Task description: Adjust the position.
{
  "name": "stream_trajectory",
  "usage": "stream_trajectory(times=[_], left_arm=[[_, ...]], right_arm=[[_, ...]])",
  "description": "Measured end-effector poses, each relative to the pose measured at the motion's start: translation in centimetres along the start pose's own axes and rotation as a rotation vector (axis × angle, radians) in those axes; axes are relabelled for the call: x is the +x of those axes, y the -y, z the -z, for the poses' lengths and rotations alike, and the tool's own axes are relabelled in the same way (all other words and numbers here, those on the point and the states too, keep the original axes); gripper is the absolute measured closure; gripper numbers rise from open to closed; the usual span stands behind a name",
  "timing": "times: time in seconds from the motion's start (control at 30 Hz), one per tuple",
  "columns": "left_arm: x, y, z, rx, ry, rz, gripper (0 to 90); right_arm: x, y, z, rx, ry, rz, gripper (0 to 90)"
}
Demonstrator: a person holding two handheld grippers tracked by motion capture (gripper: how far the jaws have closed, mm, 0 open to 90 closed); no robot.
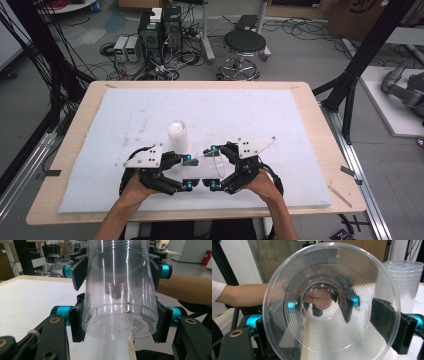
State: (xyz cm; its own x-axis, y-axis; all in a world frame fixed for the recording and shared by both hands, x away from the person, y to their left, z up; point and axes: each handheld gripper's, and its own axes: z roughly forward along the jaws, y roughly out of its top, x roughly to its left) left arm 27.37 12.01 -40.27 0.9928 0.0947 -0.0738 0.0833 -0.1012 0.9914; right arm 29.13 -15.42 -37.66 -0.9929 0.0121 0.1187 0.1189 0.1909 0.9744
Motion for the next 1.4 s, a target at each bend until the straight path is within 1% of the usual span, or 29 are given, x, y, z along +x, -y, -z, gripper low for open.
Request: stream_trajectory(times=[0.07, 0.1, 0.13, 0.17, 0.3, 0.47, 0.53, 0.57, 0.6, 0.63, 0.67, 0.7, 0.73, 0.97, 1.03, 1.07, 1.1, 1.13, 1.2, 1.23, 1.27, 1.3, 1.37, 1.4], left_arm=[[0.0, 0.0, 0.0, 0.002, 0.001, -0.001, 41.5], [0.0, 0.0, 0.0, 0.005, 0.002, 0.0, 41.5], [0.0, 0.0, 0.0, 0.005, 0.002, 0.0, 41.5], [0.0, 0.0, 0.0, 0.003, 0.003, 0.0, 41.5], [0.0, 0.0, 0.0, 0.009, 0.004, -0.003, 41.5], [0.0, 0.0, 0.0, 0.014, 0.004, -0.004, 41.4], [-0.1, -0.1, -0.1, 0.016, 0.002, 0.0, 39.7], [-0.1, -0.2, -0.2, 0.024, -0.013, 0.024, 29.0], [-0.1, -0.3, -0.3, 0.036, -0.031, 0.053, 14.6], [-0.1, -0.3, -0.3, 0.047, -0.041, 0.059, 5.5], [-0.1, -0.3, -0.3, 0.047, -0.041, 0.059, 4.1], [-0.3, -0.4, -0.2, 0.052, -0.042, 0.042, 4.1], [-0.3, -0.4, -0.1, 0.059, -0.043, 0.04, 4.1], [-0.7, -0.5, 0.6, 0.071, -0.051, 0.044, 4.1], [-0.9, -0.5, 1.1, 0.085, -0.055, 0.045, 4.1], [-0.9, -0.5, 1.1, 0.085, -0.055, 0.045, 4.1], [-0.9, -0.4, 1.7, 0.092, -0.064, 0.047, 4.1], [-0.9, -0.4, 1.7, 0.092, -0.064, 0.047, 4.1], [-0.9, -0.3, 2.4, 0.102, -0.081, 0.052, 4.1], [-0.9, -0.1, 3.2, 0.114, -0.103, 0.06, 4.1], [-0.9, -0.1, 3.2, 0.114, -0.103, 0.06, 4.1], [-0.8, 0.1, 4.0, 0.127, -0.132, 0.071, 4.1], [-0.7, 0.5, 4.9, 0.127, -0.153, 0.083, 4.1], [-0.7, 0.5, 4.9, 0.127, -0.153, 0.083, 4.1]], right_arm=[[0.0, 0.0, 0.0, -0.002, -0.002, 0.001, 17.2], [0.0, -0.1, 0.1, -0.009, -0.015, 0.008, 24.2], [0.0, -0.1, 0.1, -0.009, -0.015, 0.008, 24.2], [0.1, -0.1, 0.1, -0.02, -0.019, 0.013, 27.6], [0.1, -0.1, 0.2, -0.018, -0.017, 0.021, 30.1], [0.1, -0.1, 0.2, -0.015, -0.02, 0.029, 31.0], [0.1, -0.1, 0.2, -0.014, -0.021, 0.03, 31.1], [0.2, -0.1, 0.2, -0.013, -0.014, 0.033, 31.1], [0.2, -0.2, 0.2, -0.013, -0.014, 0.034, 31.1], [0.2, -0.2, 0.2, -0.015, -0.018, 0.034, 31.1], [0.2, -0.2, 0.3, -0.014, -0.014, 0.032, 31.0], [0.1, -0.2, 0.3, -0.015, -0.014, 0.03, 31.1], [0.1, -0.2, 0.4, -0.015, -0.01, 0.031, 31.1], [0.1, -0.2, 0.5, -0.009, -0.003, 0.026, 31.0], [0.1, -0.2, 0.7, -0.001, 0.004, 0.033, 31.0], [0.1, -0.2, 0.8, 0.0, 0.007, 0.028, 31.0], [0.1, -0.2, 0.9, 0.003, 0.01, 0.03, 31.1], [0.1, -0.2, 1.0, 0.007, 0.015, 0.025, 31.0], [0.0, -0.2, 1.1, 0.011, 0.021, 0.024, 31.0], [0.0, -0.3, 1.3, 0.029, 0.031, 0.021, 31.0], [0.0, -0.3, 1.5, 0.043, 0.034, 0.019, 31.0], [0.0, -0.3, 1.6, 0.054, 0.037, 0.019, 31.0], [-0.1, -0.4, 1.8, 0.085, 0.052, 0.016, 31.0], [-0.1, -0.4, 1.8, 0.085, 0.052, 0.016, 31.0]])
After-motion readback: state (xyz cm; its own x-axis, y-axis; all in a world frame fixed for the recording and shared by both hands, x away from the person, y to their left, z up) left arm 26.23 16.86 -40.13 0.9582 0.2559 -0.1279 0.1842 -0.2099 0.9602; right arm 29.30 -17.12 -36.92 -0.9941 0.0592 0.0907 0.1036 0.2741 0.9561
